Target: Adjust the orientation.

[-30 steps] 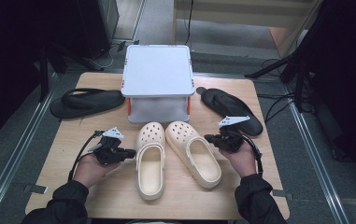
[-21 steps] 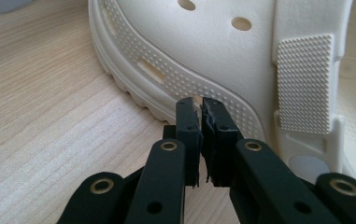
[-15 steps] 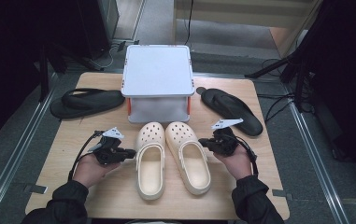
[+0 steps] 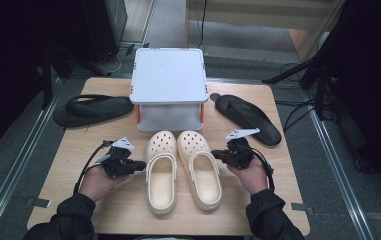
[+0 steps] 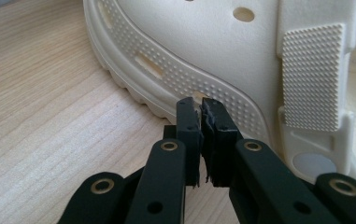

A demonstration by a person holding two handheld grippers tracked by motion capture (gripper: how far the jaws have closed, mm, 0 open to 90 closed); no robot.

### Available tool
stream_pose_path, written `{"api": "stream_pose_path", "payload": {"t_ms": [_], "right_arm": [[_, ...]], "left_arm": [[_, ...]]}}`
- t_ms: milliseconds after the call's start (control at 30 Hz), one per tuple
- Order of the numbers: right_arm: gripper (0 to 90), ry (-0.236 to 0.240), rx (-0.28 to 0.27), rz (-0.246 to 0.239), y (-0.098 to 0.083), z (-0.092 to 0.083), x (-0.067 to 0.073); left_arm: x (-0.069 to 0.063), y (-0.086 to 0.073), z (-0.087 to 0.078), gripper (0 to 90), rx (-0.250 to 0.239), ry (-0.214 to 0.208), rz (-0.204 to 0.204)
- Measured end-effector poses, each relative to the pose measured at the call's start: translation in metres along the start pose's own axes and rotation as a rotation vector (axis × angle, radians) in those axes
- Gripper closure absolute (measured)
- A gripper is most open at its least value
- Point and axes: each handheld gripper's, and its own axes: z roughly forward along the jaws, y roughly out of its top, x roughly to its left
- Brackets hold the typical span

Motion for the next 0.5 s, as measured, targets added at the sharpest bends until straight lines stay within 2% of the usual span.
{"api": "stream_pose_path", "payload": {"t_ms": [300,433,500], "right_arm": [[90.0,0.008,-0.005,0.003,0.000,0.002,0.004],[90.0,0.016,-0.009,0.003,0.001,0.003,0.005],[90.0,0.018,-0.012,0.000,0.001,0.003,0.006]], "left_arm": [[-0.006,0.000,0.002,86.2,0.006,-0.015,0.017],[-0.011,-0.001,0.005,86.3,0.001,-0.034,0.018],[-0.014,-0.001,0.005,86.5,0.004,-0.027,0.031]]}}
